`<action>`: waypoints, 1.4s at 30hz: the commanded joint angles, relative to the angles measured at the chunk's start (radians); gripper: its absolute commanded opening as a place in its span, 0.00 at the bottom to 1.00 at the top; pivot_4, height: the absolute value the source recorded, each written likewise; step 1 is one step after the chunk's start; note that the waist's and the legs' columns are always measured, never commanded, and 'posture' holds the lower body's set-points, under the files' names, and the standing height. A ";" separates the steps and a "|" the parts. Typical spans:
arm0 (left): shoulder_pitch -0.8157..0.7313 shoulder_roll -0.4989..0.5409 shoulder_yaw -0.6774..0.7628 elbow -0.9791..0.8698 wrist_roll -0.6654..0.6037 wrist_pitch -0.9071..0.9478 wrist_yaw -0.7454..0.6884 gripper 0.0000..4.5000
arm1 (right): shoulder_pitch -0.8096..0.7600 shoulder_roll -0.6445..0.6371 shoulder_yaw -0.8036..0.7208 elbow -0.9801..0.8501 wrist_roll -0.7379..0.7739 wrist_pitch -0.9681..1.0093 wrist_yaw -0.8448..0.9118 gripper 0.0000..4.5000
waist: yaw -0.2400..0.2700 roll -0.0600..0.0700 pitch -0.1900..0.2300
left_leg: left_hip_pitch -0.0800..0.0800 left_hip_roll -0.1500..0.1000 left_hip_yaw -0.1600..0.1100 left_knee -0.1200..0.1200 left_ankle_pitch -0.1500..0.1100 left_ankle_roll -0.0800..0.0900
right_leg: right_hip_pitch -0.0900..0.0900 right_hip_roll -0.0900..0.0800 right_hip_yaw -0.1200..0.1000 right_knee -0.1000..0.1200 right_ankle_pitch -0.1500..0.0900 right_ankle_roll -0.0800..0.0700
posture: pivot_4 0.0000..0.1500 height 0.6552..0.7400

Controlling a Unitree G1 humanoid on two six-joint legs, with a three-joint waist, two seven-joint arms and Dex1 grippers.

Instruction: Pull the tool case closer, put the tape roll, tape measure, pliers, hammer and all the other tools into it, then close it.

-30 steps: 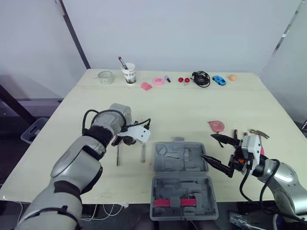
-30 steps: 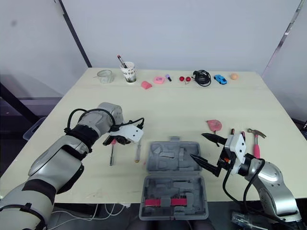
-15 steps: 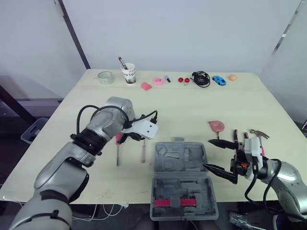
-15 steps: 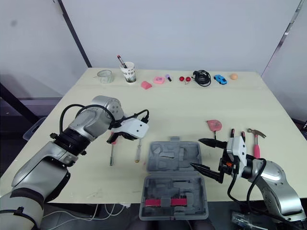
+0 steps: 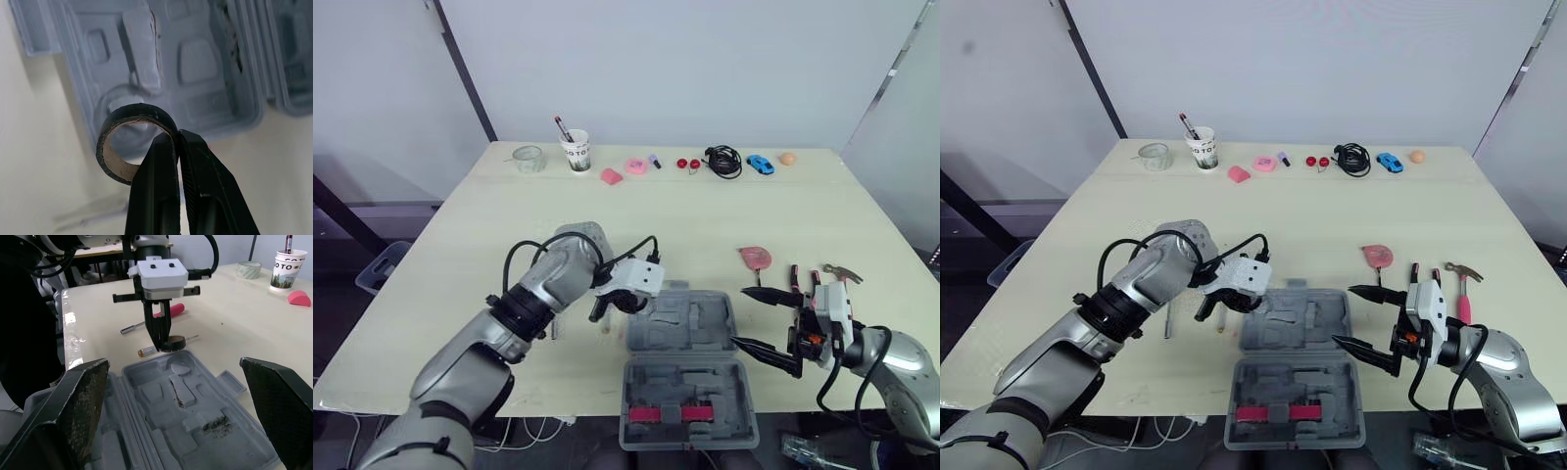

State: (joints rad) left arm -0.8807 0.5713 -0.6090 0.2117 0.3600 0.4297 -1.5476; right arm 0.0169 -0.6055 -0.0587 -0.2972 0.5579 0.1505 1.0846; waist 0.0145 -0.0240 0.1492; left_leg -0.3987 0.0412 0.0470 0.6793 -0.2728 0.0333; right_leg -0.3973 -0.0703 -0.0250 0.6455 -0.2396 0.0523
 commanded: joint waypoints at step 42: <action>-0.150 -0.131 -0.027 0.440 -0.003 -0.190 -0.005 0.02 | 0.018 -0.002 -0.017 -0.061 -0.009 -0.014 -0.070 1.00 | -0.001 0.000 0.000 | 0.000 0.000 0.000 0.000 0.000 0.000 | 0.000 0.000 0.000 0.000 0.000 0.000 | 1.00 1.00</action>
State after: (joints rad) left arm -1.0181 0.4375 -0.6365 0.6550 0.3542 0.2465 -1.5320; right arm 0.0431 -0.6035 -0.0579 -0.3133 0.5399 0.1464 1.0174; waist 0.0140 -0.0240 0.1492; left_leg -0.3991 0.0412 0.0472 0.6798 -0.2729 0.0334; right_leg -0.3973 -0.0702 -0.0251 0.6454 -0.2396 0.0522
